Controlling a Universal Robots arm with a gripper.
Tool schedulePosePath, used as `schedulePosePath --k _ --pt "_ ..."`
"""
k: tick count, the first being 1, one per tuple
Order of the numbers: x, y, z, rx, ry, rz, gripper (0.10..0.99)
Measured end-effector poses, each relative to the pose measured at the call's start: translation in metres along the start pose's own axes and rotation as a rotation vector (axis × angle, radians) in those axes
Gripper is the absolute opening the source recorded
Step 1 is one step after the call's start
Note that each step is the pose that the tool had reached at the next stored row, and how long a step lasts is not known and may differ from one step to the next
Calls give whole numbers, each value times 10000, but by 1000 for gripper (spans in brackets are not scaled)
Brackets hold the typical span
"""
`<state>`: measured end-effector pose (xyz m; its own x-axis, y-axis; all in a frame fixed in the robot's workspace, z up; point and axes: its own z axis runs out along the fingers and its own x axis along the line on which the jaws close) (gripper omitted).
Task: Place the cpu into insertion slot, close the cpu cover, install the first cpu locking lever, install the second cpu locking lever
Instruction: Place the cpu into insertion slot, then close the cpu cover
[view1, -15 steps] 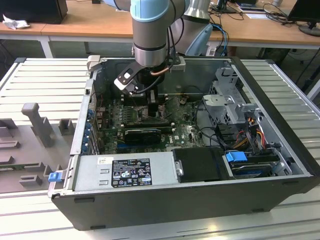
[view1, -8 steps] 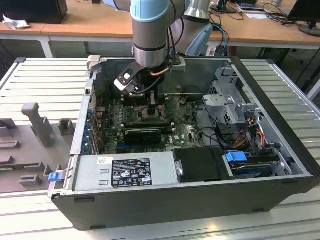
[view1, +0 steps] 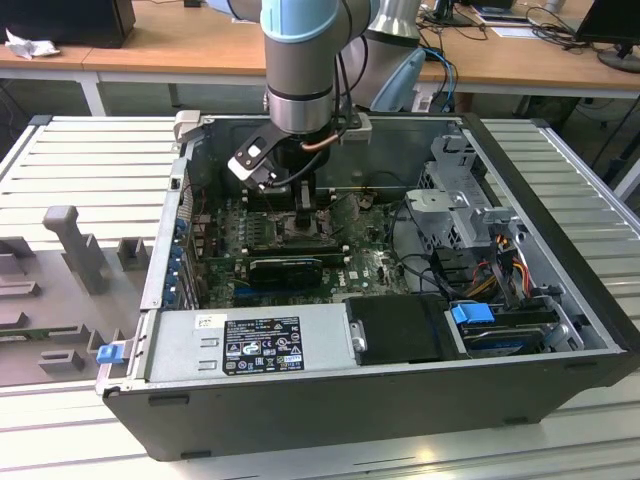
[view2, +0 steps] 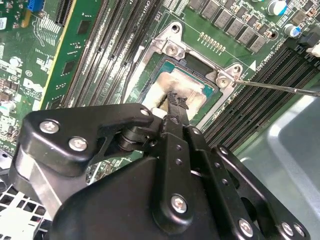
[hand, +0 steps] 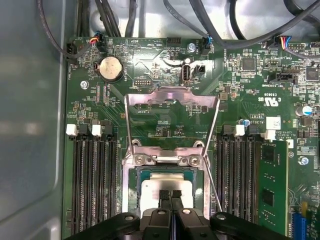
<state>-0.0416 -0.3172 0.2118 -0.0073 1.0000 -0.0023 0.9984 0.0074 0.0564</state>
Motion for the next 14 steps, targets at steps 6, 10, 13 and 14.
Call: schedulePosePath --k 6,10,13,14 --pt "0 5 -89 1 -47 -1 106" --pt "-1 37 -102 2 -50 0 106" --pt "-1 82 -99 1 -49 -1 106" --pt "-1 82 -101 1 -50 0 106"
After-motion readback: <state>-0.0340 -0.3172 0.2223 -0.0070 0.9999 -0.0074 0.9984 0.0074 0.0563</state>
